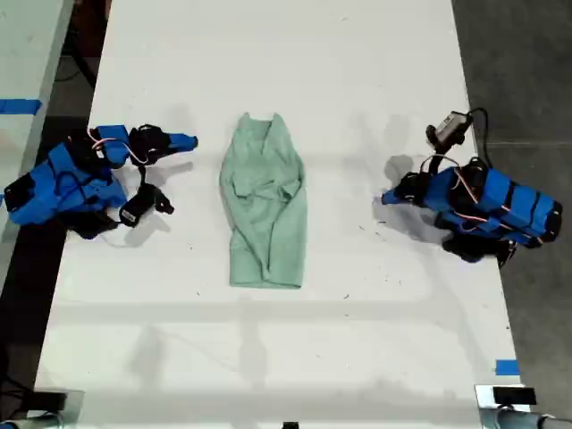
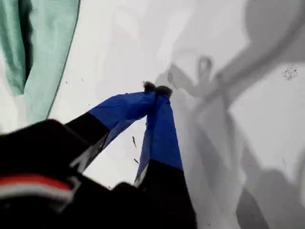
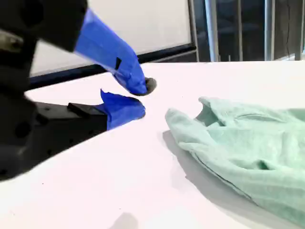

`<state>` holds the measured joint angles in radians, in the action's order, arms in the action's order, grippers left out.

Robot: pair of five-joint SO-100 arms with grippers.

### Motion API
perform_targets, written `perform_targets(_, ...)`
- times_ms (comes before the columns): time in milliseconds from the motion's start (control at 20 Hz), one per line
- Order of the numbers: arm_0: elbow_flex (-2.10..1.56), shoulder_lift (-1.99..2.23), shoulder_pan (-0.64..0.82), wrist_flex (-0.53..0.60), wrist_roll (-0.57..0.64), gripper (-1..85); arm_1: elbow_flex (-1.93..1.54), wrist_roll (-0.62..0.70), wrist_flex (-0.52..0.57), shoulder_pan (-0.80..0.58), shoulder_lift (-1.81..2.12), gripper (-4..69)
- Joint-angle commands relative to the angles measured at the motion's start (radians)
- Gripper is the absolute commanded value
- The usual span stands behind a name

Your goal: Fold t shirt

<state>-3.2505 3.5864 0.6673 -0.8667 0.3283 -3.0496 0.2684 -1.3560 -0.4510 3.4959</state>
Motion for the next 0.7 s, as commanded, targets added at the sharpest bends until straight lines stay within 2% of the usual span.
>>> perform_targets(0,-0.037,0.011,0.012,-0.003,0.002,4.0,-0.049,0.003,0.005,0.011,0.014,-1.3)
perform_targets(300,-0.017,0.011,-0.017,0.029,0.011,2.3,-0.029,-0.028,0.006,0.037,0.012,-1.9)
perform_targets(400,0.098,-0.014,-0.069,0.026,-0.003,1.8,-0.014,-0.018,0.081,0.061,0.008,-2.0)
perform_targets(650,0.572,-0.594,-0.212,0.06,-0.069,-0.2,0.278,-0.156,0.178,0.272,-0.201,-2.0)
